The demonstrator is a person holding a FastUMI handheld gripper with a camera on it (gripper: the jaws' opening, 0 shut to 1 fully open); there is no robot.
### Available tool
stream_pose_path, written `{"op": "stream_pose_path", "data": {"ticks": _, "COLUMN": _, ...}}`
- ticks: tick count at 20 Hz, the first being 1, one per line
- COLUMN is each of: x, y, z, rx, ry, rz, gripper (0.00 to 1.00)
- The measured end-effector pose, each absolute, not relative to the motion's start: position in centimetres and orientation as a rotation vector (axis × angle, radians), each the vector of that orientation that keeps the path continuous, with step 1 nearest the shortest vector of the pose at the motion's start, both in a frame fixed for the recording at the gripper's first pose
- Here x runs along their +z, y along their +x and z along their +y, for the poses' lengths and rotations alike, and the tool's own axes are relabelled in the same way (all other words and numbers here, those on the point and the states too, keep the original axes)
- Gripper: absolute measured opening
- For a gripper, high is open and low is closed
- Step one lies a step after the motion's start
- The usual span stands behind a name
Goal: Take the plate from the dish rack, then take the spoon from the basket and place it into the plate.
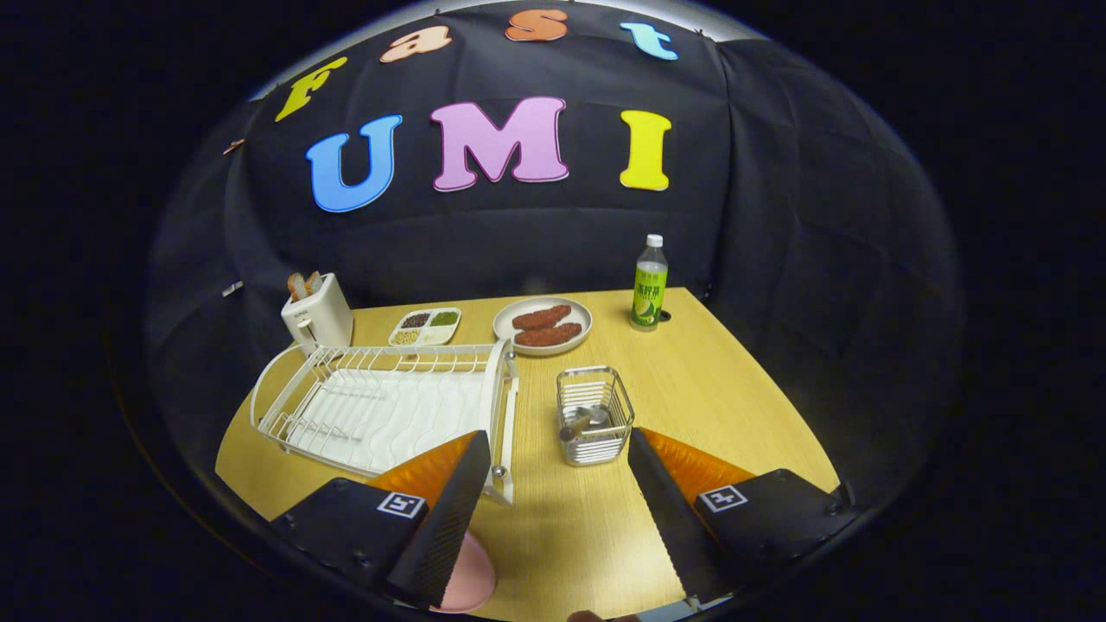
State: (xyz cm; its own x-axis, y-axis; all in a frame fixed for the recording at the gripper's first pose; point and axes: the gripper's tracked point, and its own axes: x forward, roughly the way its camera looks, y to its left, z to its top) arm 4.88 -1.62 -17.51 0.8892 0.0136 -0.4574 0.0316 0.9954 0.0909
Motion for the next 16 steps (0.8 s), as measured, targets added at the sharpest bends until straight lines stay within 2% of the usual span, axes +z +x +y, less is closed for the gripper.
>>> {"op": "stream_pose_path", "data": {"ticks": 9, "x": -21.7, "y": 9.1, "z": -2.0, "rx": 0.183, "ry": -0.054, "rz": 0.342, "gripper": 0.96}}
{"op": "stream_pose_path", "data": {"ticks": 16, "x": -25.8, "y": 13.0, "z": -2.9, "rx": 0.176, "ry": 0.014, "rz": 0.272, "gripper": 0.97}}
